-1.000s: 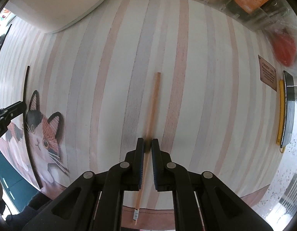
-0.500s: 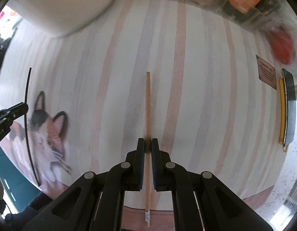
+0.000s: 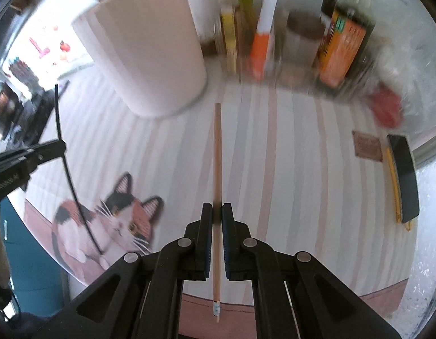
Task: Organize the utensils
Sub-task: 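Lift both chopsticks and carry them over the beige holder cup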
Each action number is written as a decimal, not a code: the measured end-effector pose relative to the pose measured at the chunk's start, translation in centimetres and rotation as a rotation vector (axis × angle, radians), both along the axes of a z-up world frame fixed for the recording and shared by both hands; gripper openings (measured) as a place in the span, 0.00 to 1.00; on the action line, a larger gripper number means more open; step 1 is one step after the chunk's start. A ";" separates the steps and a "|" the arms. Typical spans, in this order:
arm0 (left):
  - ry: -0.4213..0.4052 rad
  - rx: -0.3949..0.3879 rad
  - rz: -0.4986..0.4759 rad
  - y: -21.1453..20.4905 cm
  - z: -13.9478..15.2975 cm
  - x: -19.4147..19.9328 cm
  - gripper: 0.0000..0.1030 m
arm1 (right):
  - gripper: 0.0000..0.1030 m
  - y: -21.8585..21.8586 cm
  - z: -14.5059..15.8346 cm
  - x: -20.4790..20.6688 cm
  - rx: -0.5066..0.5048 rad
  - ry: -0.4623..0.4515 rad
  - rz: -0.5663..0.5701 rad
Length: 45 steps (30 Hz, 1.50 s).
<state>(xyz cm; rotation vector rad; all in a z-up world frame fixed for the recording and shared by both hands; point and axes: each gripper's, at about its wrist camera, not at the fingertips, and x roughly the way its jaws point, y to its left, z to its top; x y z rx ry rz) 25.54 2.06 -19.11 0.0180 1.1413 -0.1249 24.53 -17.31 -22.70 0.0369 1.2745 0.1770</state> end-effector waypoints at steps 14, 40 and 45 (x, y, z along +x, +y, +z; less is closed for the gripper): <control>-0.222 -0.116 -0.069 -1.6 11.2 -0.1 0.03 | 0.07 -1.9 10.8 2.9 0.115 -0.270 -0.090; -0.352 -0.122 -0.028 1.0 22.5 13.0 0.03 | 0.06 2.4 23.1 17.0 0.319 -0.754 -0.198; -0.317 -0.118 -0.017 1.6 21.0 14.8 0.03 | 0.06 4.6 21.4 19.0 0.300 -0.775 -0.190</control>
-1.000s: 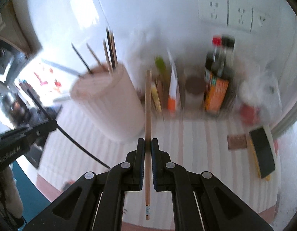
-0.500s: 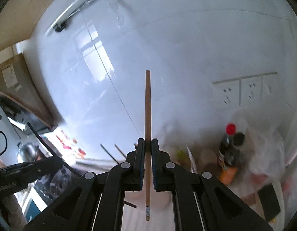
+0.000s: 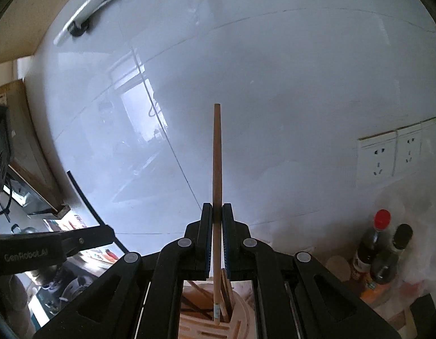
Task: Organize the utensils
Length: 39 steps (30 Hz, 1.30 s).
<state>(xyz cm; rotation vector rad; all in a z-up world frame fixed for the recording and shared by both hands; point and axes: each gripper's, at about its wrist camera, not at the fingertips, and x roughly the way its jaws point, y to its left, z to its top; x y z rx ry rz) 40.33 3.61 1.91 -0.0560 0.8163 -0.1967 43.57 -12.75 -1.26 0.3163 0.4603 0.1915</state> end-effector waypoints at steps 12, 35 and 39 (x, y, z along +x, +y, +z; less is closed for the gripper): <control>0.094 0.003 -0.006 -0.2 -2.9 1.0 0.03 | 0.06 2.0 -3.4 0.8 -0.052 -0.012 0.022; -0.102 0.163 0.207 1.5 -2.4 -8.0 1.00 | 0.96 -2.6 -4.2 -7.5 -0.154 0.226 -0.013; -0.059 0.187 0.242 2.1 -4.9 -9.2 1.00 | 1.00 -2.3 -4.9 -9.1 -0.247 0.262 -0.033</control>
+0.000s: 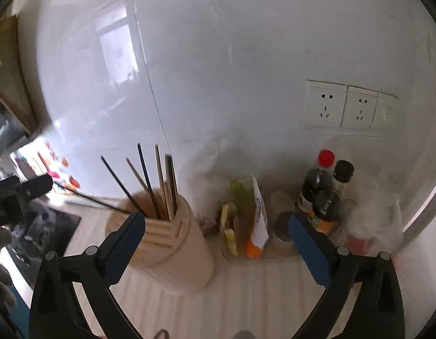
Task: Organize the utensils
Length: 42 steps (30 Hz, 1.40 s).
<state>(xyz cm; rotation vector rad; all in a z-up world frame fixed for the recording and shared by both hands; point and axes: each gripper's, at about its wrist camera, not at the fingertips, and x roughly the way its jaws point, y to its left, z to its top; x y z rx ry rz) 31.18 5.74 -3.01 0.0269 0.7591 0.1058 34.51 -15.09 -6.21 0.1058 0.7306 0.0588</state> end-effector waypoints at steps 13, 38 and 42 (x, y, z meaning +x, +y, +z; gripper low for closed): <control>-0.013 -0.030 0.058 -0.3 -1.2 -6.7 1.00 | 1.00 1.1 1.6 -3.4 -0.053 -0.011 0.050; -0.129 0.002 -0.103 2.2 8.5 -30.4 1.00 | 1.00 5.1 15.5 -33.4 -0.060 -0.157 -0.107; -0.148 -0.014 -0.069 2.0 9.1 -31.7 1.00 | 1.00 4.7 17.2 -35.6 -0.078 -0.186 -0.116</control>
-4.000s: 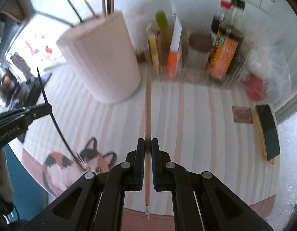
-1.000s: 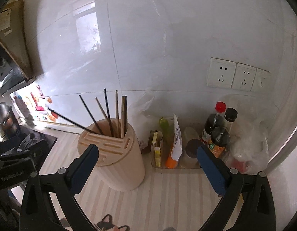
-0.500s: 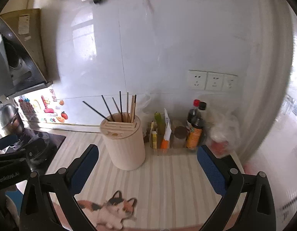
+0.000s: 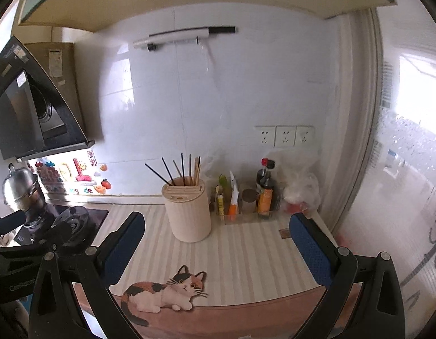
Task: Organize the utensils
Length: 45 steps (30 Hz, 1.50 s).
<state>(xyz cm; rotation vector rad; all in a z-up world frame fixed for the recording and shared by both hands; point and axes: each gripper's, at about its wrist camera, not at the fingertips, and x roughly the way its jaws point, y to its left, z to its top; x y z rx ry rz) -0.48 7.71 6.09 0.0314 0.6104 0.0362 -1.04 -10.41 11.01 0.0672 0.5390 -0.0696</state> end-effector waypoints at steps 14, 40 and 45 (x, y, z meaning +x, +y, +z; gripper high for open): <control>0.043 -0.008 0.023 -2.3 0.8 0.4 1.00 | 1.00 -3.0 1.4 1.5 -0.009 0.035 0.045; 0.044 0.006 0.030 -2.6 1.1 1.7 1.00 | 1.00 -3.0 0.6 4.1 -0.030 0.065 0.055; 0.044 0.008 0.031 -2.7 1.2 1.7 1.00 | 1.00 -2.8 0.4 4.4 -0.030 0.070 0.061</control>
